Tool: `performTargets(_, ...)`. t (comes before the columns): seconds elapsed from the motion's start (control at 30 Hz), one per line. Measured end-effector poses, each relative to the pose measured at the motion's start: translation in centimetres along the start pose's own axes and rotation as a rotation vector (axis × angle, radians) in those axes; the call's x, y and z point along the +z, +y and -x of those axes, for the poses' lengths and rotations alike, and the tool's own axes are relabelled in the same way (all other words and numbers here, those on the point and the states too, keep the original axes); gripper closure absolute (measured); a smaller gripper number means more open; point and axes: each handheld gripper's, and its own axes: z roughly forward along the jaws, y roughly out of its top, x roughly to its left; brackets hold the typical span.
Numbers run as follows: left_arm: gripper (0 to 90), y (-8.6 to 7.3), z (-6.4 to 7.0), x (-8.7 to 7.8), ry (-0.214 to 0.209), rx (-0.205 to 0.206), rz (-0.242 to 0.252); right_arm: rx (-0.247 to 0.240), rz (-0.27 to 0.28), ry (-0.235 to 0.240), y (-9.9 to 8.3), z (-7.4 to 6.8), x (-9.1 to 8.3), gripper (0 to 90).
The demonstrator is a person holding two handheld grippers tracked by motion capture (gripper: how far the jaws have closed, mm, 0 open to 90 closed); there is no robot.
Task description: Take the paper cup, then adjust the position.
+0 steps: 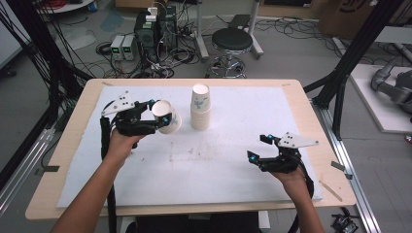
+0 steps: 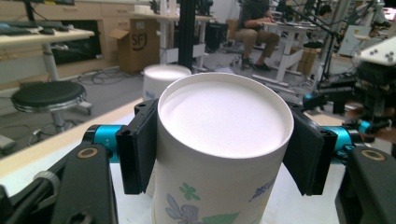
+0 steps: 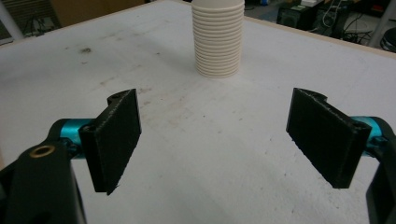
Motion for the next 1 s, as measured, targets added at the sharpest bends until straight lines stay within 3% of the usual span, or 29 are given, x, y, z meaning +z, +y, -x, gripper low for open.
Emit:
performTargets(0.3, 34.3, -2.6, 1.0, -0.2, -0.030, -0.020, -0.028, -0.020, -0.041, 0.091, 0.7, -0.6, 1.6, 18.0)
performTargets(0.73, 34.1, -3.2, 2.0, 0.8, -0.098, -0.026, -0.047, -0.057, -0.033, 0.158, 2.3, -1.8, 3.6, 18.0)
performTargets(1.0, 33.9, -3.6, 3.3, 1.8, -0.151, -0.021, -0.065, -0.078, -0.055, 0.226, 2.7, -2.8, 5.3, 18.0)
